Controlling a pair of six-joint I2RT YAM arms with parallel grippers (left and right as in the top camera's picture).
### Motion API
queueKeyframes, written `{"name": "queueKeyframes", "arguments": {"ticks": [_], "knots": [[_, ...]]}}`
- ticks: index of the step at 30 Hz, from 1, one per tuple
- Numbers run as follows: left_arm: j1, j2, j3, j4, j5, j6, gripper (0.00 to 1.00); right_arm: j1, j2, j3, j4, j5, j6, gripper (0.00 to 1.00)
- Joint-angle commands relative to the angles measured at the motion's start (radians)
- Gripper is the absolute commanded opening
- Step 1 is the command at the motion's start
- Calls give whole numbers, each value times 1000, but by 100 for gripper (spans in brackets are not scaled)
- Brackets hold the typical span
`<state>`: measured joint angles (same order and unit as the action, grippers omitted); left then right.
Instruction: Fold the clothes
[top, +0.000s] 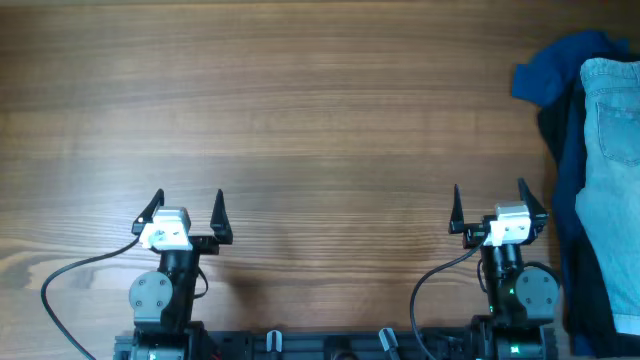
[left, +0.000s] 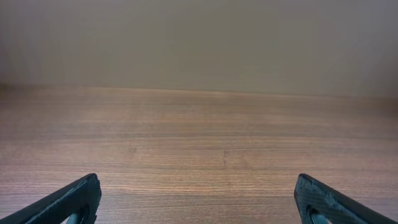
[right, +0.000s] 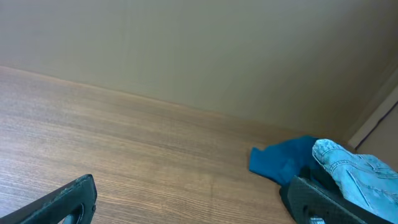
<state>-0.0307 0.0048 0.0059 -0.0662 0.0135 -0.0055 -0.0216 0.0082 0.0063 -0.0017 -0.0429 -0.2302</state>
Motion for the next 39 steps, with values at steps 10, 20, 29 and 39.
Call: {"name": "queueKeyframes", "arguments": {"ticks": [10,20,29,39], "knots": [[5,2,0,-10,26,-10,100,-4,6,-1,5,20,-6,100],[5,2,0,-10,26,-10,100,-4,6,-1,104,-85,-19,100],[5,2,0,-10,26,-10,100,-4,79,130,139,55,523,100],[5,2,0,-10,26,-10,100,-4,740,713,8,75,521,100]]}}
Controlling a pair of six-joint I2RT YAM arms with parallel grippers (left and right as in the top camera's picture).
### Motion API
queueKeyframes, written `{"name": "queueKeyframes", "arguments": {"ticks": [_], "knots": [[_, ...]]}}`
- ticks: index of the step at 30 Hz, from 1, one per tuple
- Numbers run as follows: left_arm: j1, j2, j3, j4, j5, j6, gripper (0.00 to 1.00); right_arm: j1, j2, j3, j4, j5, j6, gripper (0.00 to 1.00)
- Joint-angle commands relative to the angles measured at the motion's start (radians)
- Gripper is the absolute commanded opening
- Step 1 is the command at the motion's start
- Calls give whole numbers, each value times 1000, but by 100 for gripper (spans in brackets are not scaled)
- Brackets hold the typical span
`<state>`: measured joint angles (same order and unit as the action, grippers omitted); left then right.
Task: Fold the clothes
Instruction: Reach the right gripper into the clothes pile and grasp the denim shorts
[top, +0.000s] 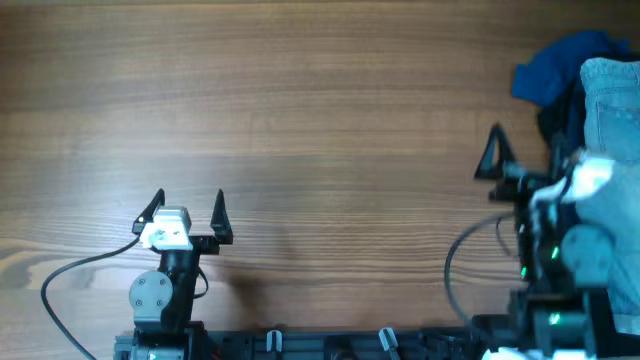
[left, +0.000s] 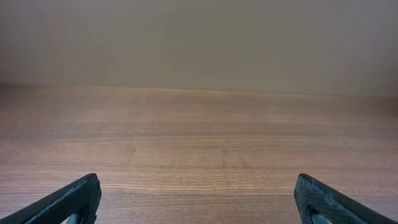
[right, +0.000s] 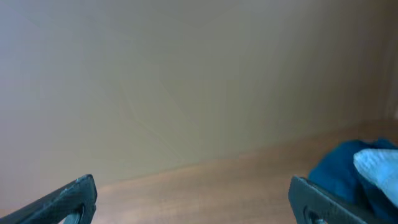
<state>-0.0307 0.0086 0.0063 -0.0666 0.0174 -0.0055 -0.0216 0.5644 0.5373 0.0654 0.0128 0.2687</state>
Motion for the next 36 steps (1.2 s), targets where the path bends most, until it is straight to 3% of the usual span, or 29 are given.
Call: {"name": "queueKeyframes", "arguments": {"ticks": [1,4,6,10,17,22,30,33,36], "knots": [[5,-2,0,-9,22,-10,100,-4,253,253,-104,17,22,100],[5,-2,0,-10,22,-10,100,-21,458,477,-236,-11,-39,100],[5,-2,0,-9,22,-10,100,-44,561,588,-254,-36,-180,100],[5,-2,0,-10,22,-10,100,-106,659,690,-240,-35,-191,100],[5,-2,0,-9,22,-10,100,-258,735,712,-333,-36,-175,100],[5,-2,0,-9,22,-10,100,-271,761,712,-409,-32,-294,100],[5,-2,0,15,5,28,100,-271,771,714,-468,-36,-296,100],[5,-2,2,76,-3,27,100,-271,771,714,-535,-36,-353,100],[5,-2,2,237,-81,27,100,-282,771,717,-583,-42,-404,100]]}}
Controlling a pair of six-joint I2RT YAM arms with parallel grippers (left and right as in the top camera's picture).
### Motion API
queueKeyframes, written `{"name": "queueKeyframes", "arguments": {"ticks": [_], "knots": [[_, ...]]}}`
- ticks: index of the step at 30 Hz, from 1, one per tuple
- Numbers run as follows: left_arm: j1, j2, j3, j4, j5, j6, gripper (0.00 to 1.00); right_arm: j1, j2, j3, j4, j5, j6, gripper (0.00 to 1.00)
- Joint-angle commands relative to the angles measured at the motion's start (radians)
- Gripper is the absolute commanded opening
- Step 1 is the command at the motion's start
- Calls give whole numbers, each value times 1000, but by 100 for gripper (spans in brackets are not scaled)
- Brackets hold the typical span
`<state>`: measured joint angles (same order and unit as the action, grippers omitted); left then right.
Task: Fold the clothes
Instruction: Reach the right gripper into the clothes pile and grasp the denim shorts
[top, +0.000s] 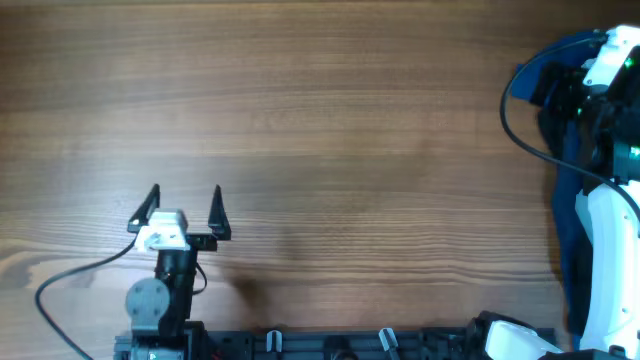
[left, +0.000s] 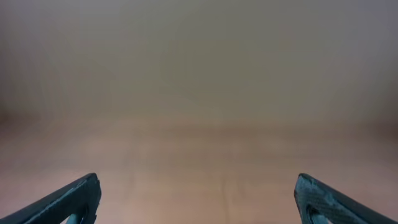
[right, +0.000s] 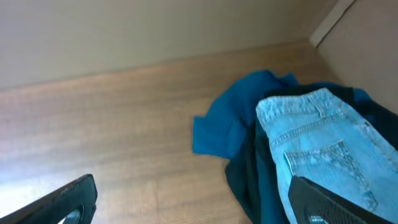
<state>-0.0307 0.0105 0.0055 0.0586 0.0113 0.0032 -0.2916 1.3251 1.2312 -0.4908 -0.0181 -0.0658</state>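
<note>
A pile of clothes lies at the table's right edge. In it are a bright blue garment (right: 233, 121), light denim jeans (right: 323, 134) on top, and a dark navy piece (right: 249, 183) underneath. My right gripper (right: 199, 208) hangs open above the pile's near-left side, holding nothing. In the overhead view my right arm (top: 603, 225) covers most of the pile, leaving a blue edge (top: 527, 82) showing. My left gripper (top: 183, 205) stands open near the front left, over bare wood, and its wrist view is blurred.
The wooden table (top: 320, 110) spreads from the left gripper to the pile. A beige wall (right: 124, 31) runs behind the table, meeting a side wall (right: 367, 43) at the right corner beyond the clothes.
My right arm has moved from the middle of the right side to the far right back, and its camera now looks down on the clothes. The left wrist view has gone blurry.
Both grippers first stood open side by side at the front edge, with the pile off to the right. Then the right arm was raised and turned towards the pile. Now it reaches over the pile's far end, still open, while the left arm stays put.
</note>
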Motion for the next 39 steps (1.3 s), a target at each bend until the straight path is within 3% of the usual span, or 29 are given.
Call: {"name": "queueKeyframes", "arguments": {"ticks": [1,6,11,14,18,25,27,29,35,39], "knots": [[5,-4,2,156,-85,18,100,-17,10,29,-43,-25,-69,100],[5,14,94,160,-72,-129,100,-67,13,96,-109,-132,-58,100],[5,213,317,115,-52,-126,100,-110,13,151,-146,-133,-59,100],[5,406,500,61,34,-60,100,-118,26,151,-154,-133,-64,100],[5,806,904,-130,180,50,100,-138,79,152,-193,-136,-65,100],[5,1300,1388,-399,372,49,100,-210,216,299,-365,-250,-32,100],[5,1379,1419,-405,410,49,100,-217,199,323,-354,-243,-13,100],[5,1435,1419,-409,411,49,100,-217,183,324,-315,-235,-91,98],[5,1497,1419,-385,418,34,100,-219,278,324,-294,-109,-153,78],[5,1521,1419,-400,400,34,100,-219,358,324,-195,-72,-174,77]]}}
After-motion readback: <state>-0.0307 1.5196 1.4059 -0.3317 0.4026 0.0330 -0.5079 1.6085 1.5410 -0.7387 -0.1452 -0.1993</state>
